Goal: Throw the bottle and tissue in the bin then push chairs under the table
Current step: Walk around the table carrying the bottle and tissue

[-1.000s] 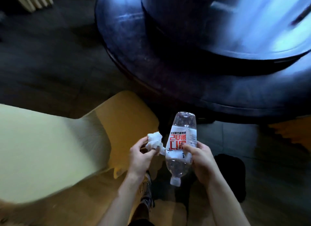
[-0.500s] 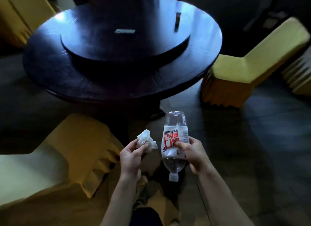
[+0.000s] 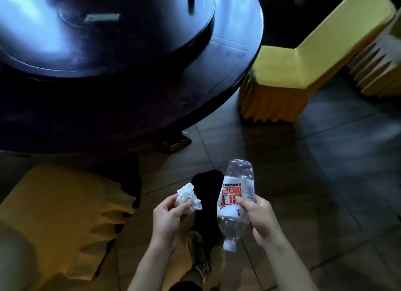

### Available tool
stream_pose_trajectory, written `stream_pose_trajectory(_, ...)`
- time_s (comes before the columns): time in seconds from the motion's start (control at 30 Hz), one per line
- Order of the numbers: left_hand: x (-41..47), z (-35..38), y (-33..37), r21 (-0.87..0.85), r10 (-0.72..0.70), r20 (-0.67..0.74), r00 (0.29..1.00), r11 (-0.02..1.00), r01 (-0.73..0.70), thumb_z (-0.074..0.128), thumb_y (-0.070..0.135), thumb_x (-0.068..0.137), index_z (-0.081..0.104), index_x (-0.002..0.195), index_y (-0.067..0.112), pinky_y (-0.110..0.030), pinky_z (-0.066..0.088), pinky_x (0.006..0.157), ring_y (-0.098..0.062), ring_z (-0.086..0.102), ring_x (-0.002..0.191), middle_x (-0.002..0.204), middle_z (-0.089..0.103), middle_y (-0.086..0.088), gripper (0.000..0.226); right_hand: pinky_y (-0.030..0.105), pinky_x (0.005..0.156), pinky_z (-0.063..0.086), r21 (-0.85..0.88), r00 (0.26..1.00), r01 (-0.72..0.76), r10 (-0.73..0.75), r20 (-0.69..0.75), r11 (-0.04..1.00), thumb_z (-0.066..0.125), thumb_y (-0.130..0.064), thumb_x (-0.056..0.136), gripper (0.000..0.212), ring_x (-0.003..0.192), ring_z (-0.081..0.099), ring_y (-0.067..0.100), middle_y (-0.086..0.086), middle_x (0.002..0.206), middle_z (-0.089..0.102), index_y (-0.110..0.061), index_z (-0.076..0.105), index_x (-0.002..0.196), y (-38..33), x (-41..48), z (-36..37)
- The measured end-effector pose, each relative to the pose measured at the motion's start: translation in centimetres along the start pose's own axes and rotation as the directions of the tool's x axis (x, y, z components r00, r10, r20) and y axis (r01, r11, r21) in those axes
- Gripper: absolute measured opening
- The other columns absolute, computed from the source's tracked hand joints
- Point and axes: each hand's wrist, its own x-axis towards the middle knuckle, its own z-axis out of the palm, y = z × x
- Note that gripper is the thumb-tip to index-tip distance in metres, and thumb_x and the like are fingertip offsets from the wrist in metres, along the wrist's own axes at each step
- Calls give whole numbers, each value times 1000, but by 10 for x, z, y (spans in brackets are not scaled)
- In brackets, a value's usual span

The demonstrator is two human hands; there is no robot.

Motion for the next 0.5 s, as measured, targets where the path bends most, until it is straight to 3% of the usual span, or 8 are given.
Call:
stream_pose_trajectory(0.13, 51, 21, -20, 71, -81, 19, 997, 994, 80, 79, 1, 79, 74, 102, 8, -34, 61, 73, -28, 77, 87, 91, 80, -11, 24, 35, 71, 59, 7, 998, -53, 53, -44, 999, 64, -9, 98, 13, 89, 79, 24, 8, 97, 81, -8, 71, 108, 4, 61, -9)
stream_pose_trajectory(0.23, 92, 34, -43, 150, -126, 3, 992, 981, 124, 81, 5, 79, 75, 103, 10, -38, 61, 79, -27, 77, 88, 91, 80, -9, 25, 32, 66, 60, -6, 993, -102, 101, -54, 995, 64, -9, 98, 11, 86, 79, 23, 9, 96, 81, -8, 71, 106, 15, 107, -15)
stream_pose_trajectory(0.4, 147, 57, -90, 160, -220, -58, 974, 961, 226, 80, 10, 82, 73, 107, 10, -40, 58, 88, -25, 75, 91, 97, 79, -8, 27, 51, 87, 60, -37, 977, -210, 209, -30, 977, 66, -2, 95, 13, 94, 76, 37, 20, 98, 79, 0, 72, 106, 51, 179, -24)
stream_pose_trajectory(0.5, 175, 73, -123, 157, -244, -91, 966, 954, 256, 78, 8, 84, 75, 105, 12, -37, 58, 87, -24, 75, 93, 98, 79, -7, 21, 52, 90, 60, -121, 967, -249, 255, 30, 961, 66, -3, 94, 16, 92, 77, 38, 20, 97, 80, 2, 73, 107, 82, 222, -33)
